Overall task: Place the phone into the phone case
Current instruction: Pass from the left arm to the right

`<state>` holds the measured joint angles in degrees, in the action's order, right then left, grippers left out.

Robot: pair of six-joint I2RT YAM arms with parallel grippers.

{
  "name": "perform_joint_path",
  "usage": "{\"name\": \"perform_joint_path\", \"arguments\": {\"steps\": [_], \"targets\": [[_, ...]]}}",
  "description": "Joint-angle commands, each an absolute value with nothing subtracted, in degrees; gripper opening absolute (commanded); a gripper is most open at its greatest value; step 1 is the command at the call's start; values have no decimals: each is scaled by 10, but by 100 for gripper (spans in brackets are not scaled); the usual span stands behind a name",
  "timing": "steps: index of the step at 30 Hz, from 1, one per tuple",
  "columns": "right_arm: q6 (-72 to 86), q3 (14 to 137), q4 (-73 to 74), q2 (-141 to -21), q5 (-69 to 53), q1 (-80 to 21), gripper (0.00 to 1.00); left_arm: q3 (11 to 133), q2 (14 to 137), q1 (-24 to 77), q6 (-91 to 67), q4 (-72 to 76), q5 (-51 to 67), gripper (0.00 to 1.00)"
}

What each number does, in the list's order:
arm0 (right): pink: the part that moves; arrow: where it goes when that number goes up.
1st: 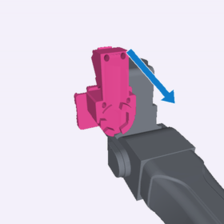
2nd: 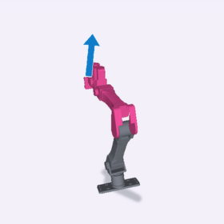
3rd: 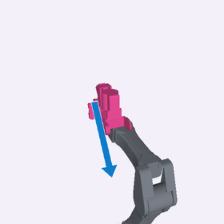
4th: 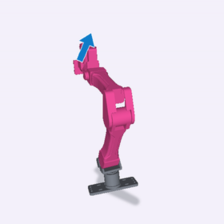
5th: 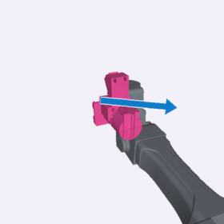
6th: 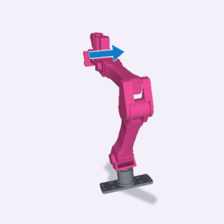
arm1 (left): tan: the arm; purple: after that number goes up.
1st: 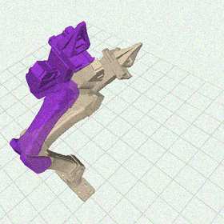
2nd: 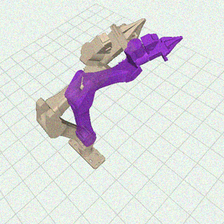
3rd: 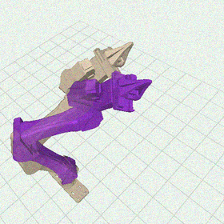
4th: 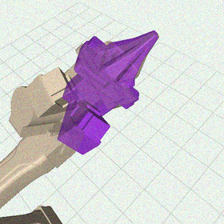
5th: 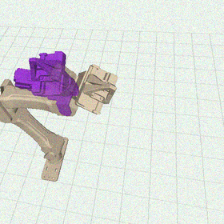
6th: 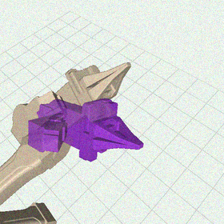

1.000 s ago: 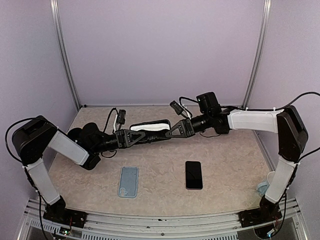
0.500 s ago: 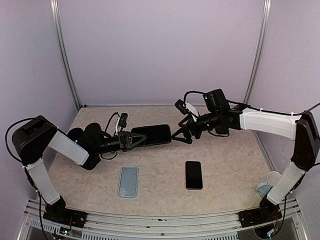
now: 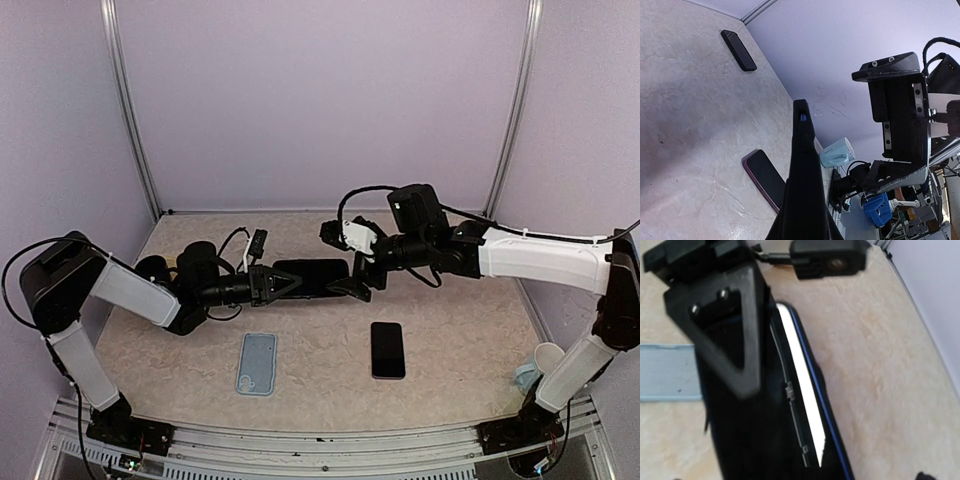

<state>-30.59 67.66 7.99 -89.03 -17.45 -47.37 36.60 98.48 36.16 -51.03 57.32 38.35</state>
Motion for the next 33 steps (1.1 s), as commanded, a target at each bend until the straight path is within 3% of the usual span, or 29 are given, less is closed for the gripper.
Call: {"name": "perform_joint_path", "arguments": {"steps": [1,33], "targets": [[-354,729,102,-935,-123,-513,100,397,952,372,-471,554,365,0],[-378,783,97,-1025,-4,-553,100,424,926,390,-430,484,352,0]]}}
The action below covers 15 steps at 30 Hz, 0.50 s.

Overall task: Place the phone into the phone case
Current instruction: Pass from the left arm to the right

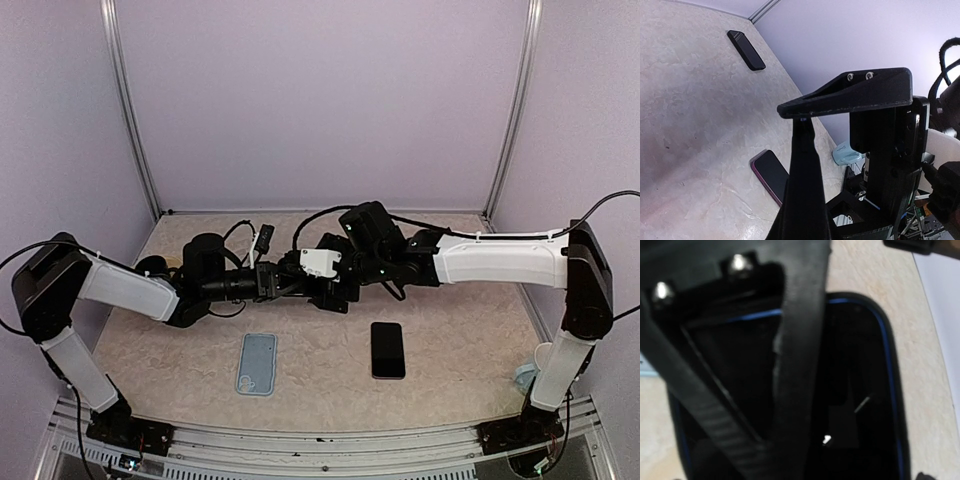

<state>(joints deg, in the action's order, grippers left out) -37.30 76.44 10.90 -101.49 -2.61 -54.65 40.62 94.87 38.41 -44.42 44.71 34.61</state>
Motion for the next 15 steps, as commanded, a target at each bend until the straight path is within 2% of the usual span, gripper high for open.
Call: {"name": "perform_joint_path", "arguments": {"steps": [1,15], "targets": [[-380,783,96,-1025,-4,-553,100,424,926,390,-430,484,352,0],[-397,793,98,-1035,-13,-553,98,422,933,391,-428,487,356,0]]}}
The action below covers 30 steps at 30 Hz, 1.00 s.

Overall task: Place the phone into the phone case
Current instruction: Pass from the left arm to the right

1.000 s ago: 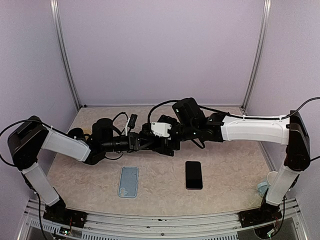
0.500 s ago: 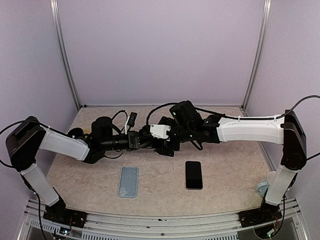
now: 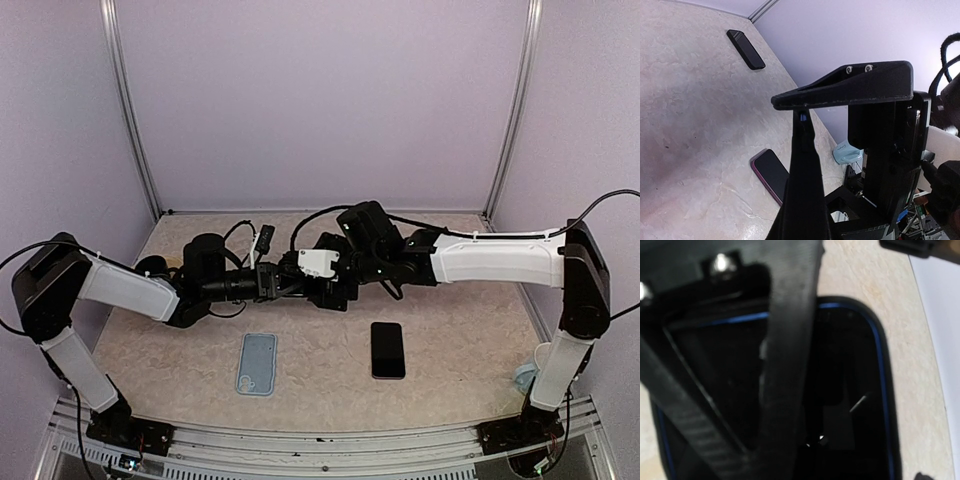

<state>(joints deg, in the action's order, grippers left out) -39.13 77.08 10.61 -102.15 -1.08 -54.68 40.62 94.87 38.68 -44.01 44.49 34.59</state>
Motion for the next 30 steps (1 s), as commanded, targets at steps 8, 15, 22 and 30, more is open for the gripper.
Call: {"name": "perform_joint_path", "arguments": {"steps": [8,15,22,30], "targets": [[-395,810,124,-1045,-39,-553,66,421,934,391,-429,490,359,0],[-393,811,132,-1042,-48,-551,70,420,930,391,-427,490,360,0],[-397,801,148,-1027,-56,-539,89,417,924,391,-425,489,362,0],[-392,783,154,-1003,-71,-523,88,416,921,391,-424,490,363,0]]}}
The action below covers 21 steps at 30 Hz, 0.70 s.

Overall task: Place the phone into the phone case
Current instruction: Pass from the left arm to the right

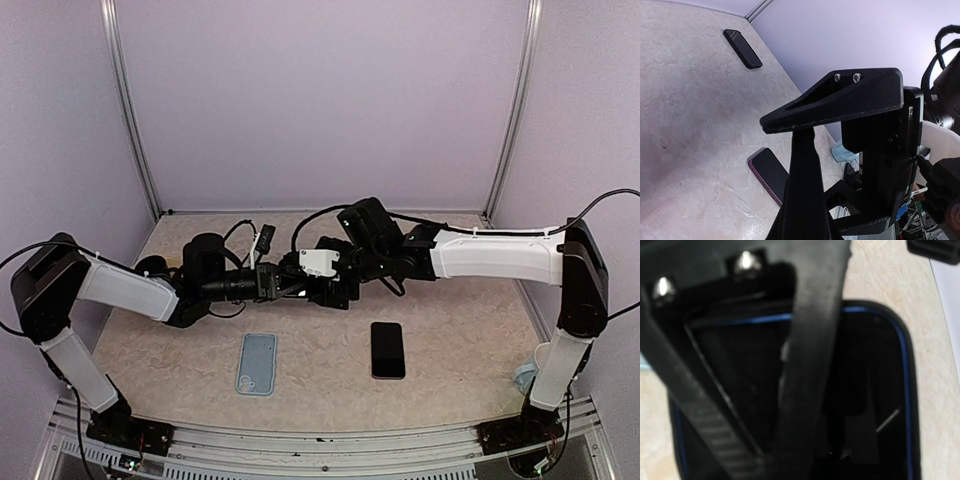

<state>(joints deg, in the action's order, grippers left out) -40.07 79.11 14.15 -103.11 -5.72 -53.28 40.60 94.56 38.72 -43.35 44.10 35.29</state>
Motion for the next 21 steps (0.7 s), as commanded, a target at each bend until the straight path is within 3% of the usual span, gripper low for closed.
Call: {"name": "perform_joint_path", "arguments": {"steps": [1,16,21], "targets": [[-391,782,156,-1001,-72,-522,87,416,921,391,-424,490,364,0],[-395,787,175,-1009,-88,-516,71,416,922,391,-426,490,361,2],[-382,790,170,-1012,-83,-516,64,418,923,388,-430,489,360,35]]}}
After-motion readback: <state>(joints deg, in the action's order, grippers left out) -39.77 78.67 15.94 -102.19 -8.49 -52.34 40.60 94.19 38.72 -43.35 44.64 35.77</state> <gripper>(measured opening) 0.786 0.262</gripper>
